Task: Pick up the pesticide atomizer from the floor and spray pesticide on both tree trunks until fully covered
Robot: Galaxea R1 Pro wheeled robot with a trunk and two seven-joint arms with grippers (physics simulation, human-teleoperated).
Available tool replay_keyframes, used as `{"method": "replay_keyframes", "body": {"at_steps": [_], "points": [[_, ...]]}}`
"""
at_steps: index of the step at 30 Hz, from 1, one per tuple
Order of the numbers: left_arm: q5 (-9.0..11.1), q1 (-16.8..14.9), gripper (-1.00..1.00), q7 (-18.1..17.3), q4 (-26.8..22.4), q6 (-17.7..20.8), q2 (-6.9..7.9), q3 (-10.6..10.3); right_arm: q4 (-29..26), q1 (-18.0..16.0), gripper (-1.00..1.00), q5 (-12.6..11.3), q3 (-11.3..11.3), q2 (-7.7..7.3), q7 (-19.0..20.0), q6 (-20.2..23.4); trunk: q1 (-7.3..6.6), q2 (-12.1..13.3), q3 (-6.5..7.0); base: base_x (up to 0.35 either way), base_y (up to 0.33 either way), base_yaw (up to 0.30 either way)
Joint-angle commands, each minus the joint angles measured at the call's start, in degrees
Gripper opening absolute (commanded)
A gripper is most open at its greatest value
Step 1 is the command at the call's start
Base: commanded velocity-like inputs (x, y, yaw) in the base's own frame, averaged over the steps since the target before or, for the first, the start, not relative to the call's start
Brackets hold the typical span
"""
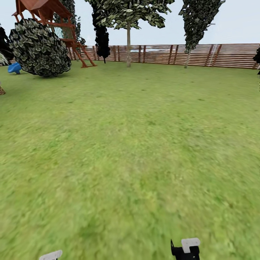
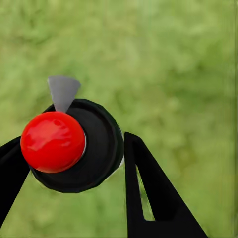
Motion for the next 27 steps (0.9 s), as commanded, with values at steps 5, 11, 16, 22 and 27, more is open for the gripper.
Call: {"method": "replay_keyframes", "body": {"at_steps": [5,11,16,22,27], "points": [[0.46,-0.02,-1.0,0.08,0.04,-0.18,0.1,-0.47,-0.02,-0.02,1.0,-0.48,0.5,0.02,-0.17,-0.1,0.03,-0.01,0.14,0.339,0.0,-0.215],[0.46,-0.02,-1.0,0.16,0.03,-0.22,0.11,-0.47,0.06,-0.02,1.0,-0.4,0.5,0.09,-0.17,-0.1,0.03,-0.01,0.26,0.339,0.052,-0.112],[0.49,-0.02,-1.0,0.16,0.04,-0.25,0.07,-0.47,0.07,-0.02,1.0,-0.33,0.5,0.03,-0.17,-0.1,0.03,-0.01,0.26,0.339,0.077,-0.001],[0.55,-0.02,-1.0,0.13,0.04,-0.27,0.07,-0.47,0.07,0.56,1.0,-0.31,0.5,0.02,-0.17,-0.02,0.03,-0.01,0.26,0.339,0.077,0.0],[0.55,-0.02,-1.0,0.09,0.04,-0.27,-0.03,-0.47,0.07,1.87,1.0,-0.31,0.5,0.02,-0.17,-0.02,0.03,-0.01,0.26,0.339,0.077,0.0]]}}
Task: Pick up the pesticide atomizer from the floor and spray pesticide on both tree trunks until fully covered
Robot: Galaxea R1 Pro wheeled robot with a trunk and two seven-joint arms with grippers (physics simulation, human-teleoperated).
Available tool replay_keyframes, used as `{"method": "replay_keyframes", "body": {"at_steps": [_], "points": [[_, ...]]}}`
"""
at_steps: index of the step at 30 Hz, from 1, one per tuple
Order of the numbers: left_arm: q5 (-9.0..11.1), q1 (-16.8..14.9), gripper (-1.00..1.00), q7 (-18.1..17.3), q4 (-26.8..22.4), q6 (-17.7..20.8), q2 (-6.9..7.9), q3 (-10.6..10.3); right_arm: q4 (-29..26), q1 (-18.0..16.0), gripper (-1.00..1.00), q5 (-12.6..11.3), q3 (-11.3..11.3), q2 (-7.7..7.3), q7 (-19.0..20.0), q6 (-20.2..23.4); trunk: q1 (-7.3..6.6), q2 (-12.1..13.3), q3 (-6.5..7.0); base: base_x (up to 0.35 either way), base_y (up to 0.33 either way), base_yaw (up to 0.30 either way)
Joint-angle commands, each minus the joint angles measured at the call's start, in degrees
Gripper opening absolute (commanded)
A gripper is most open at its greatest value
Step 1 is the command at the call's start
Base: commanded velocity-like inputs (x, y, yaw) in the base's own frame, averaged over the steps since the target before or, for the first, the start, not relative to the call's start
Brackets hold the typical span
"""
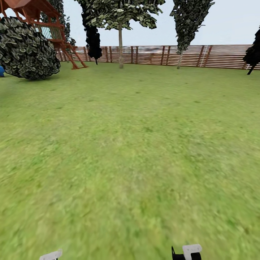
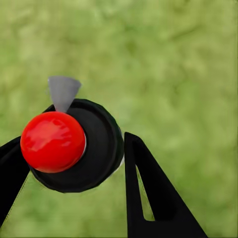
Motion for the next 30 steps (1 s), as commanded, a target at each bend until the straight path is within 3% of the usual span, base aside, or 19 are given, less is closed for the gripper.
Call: {"method": "replay_keyframes", "body": {"at_steps": [1,30], "points": [[0.45,-0.03,-1.0,0.08,0.03,-0.17,0.0,-0.46,0.0,0.05,1.0,-0.43,0.51,0.0,-0.17,-0.12,0.03,-0.01,-0.04,0.339,0.077,0.0],[0.27,-0.03,-1.0,0.25,0.03,-0.17,0.14,-0.46,0.0,0.12,1.0,-0.43,0.51,0.0,-0.17,-0.12,0.03,-0.01,-0.04,0.339,0.01,0.0]]}}
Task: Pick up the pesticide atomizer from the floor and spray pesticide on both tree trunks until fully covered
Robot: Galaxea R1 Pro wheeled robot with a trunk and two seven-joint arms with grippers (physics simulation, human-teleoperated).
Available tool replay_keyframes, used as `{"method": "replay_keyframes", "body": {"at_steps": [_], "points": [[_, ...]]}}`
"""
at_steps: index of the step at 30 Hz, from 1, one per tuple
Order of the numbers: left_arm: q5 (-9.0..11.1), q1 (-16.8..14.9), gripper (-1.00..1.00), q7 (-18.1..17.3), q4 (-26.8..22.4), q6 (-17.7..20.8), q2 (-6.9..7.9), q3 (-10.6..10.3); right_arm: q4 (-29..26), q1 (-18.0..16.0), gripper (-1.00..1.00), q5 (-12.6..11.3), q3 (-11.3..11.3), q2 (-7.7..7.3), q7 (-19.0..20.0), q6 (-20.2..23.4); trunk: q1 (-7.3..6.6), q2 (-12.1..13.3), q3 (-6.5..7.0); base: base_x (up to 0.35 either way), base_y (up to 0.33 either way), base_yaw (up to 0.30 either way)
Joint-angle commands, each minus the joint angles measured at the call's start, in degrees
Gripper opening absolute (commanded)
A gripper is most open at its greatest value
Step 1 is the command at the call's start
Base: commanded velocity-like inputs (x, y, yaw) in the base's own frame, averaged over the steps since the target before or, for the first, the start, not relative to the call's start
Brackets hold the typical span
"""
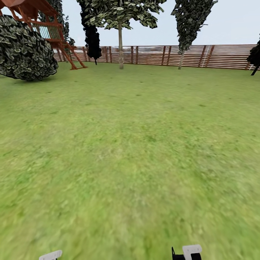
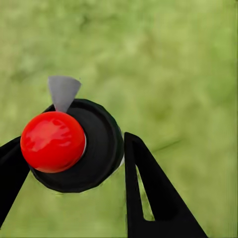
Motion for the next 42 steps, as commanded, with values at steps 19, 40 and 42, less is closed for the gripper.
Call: {"method": "replay_keyframes", "body": {"at_steps": [19,40,42], "points": [[0.6,-0.02,-1.0,0.1,0.03,-0.35,-0.05,-0.48,-0.01,0.02,1.0,-0.44,0.51,0.0,-0.17,-0.11,0.03,-0.01,-0.05,0.339,0.0,0.0],[0.51,0.0,-1.0,0.05,0.11,-0.35,-0.33,-0.48,-0.01,0.0,1.0,-0.44,0.51,0.0,-0.17,-0.11,0.03,-0.01,-0.05,0.339,0.0,0.0],[0.51,-0.02,-1.0,0.05,0.11,-0.35,-0.35,-0.48,-0.01,0.0,1.0,-0.44,0.51,0.0,-0.17,-0.11,0.03,-0.01,-0.05,0.339,0.0,0.0]]}}
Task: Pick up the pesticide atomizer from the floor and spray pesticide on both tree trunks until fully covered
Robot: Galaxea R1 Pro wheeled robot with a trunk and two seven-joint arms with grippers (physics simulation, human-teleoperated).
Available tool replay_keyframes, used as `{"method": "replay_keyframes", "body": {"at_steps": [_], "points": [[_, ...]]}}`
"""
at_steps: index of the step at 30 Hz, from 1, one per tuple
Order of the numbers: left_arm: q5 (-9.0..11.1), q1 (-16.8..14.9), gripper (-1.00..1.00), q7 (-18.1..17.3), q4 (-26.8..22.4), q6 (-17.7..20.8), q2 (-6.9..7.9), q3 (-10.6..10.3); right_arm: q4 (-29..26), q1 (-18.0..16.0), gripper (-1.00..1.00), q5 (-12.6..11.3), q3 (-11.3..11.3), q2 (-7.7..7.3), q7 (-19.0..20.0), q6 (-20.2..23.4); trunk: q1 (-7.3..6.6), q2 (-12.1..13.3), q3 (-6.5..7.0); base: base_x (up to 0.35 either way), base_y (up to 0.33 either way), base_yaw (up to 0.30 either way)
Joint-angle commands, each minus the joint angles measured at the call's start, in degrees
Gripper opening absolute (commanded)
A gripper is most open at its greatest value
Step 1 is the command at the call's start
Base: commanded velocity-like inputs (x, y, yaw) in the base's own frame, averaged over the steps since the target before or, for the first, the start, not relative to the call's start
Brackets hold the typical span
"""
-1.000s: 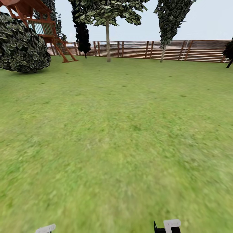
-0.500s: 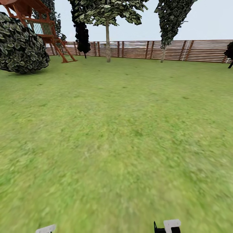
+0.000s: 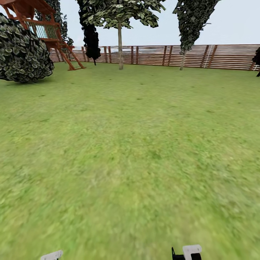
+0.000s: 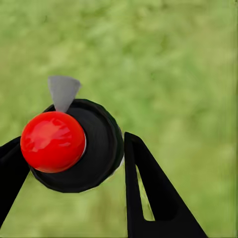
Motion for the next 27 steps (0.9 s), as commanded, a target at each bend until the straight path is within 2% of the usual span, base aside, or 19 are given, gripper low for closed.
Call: {"method": "replay_keyframes", "body": {"at_steps": [1,27], "points": [[0.44,-0.03,-1.0,0.1,0.02,-0.18,0.0,-0.46,-0.01,-0.02,1.0,-0.44,0.5,0.0,-0.17,-0.11,0.03,-0.01,-0.05,0.339,0.0,0.0],[0.44,-0.03,-1.0,0.13,0.02,-0.18,0.05,-0.46,-0.01,-0.01,1.0,-0.44,0.5,0.0,-0.17,-0.11,0.03,-0.01,-0.05,0.339,0.0,0.0]]}}
